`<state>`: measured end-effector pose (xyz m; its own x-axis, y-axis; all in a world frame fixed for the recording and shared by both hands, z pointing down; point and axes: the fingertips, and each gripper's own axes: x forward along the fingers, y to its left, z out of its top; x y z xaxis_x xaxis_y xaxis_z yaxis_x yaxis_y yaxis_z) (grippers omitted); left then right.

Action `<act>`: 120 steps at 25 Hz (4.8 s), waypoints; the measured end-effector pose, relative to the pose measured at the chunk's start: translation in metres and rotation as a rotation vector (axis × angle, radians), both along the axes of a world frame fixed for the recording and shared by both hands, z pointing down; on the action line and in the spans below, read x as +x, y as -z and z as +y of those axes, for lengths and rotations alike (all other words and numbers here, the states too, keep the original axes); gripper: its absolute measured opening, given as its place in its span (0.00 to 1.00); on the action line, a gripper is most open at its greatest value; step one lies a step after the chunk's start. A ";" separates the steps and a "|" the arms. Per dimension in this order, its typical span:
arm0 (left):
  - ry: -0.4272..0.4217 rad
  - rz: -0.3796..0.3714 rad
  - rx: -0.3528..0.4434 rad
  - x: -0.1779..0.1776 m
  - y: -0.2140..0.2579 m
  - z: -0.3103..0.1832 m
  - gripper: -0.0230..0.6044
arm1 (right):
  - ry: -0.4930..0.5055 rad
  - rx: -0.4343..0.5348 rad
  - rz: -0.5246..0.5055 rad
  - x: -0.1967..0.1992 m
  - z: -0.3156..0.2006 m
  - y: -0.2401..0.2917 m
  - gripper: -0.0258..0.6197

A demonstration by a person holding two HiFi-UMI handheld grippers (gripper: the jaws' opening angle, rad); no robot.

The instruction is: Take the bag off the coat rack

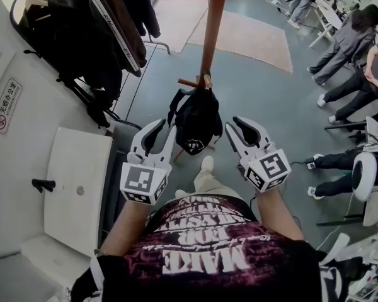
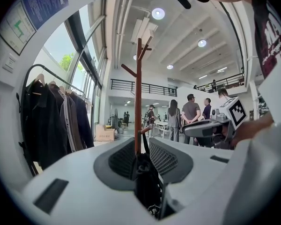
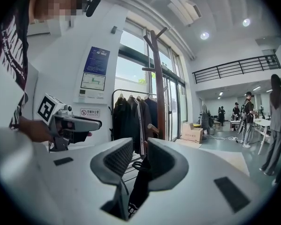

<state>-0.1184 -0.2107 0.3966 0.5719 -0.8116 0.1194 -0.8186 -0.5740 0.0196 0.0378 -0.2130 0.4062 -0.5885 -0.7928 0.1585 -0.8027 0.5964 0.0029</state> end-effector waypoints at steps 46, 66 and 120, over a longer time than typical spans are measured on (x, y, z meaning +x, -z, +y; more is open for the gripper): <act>-0.020 -0.070 -0.170 0.066 -0.095 -0.135 0.19 | 0.175 -0.192 0.042 -0.006 -0.139 -0.093 0.20; -0.025 -0.157 -0.181 0.097 -0.116 -0.164 0.19 | 0.217 -0.249 0.014 -0.025 -0.157 -0.120 0.20; -0.029 -0.017 0.004 0.041 0.048 -0.043 0.05 | 0.204 -0.032 -0.085 -0.039 -0.040 0.034 0.05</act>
<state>-0.0777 -0.2532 0.3490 0.5931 -0.7952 0.1265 -0.8019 -0.5975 0.0034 -0.0017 -0.2532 0.3718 -0.7483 -0.6516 0.1244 -0.6622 0.7449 -0.0809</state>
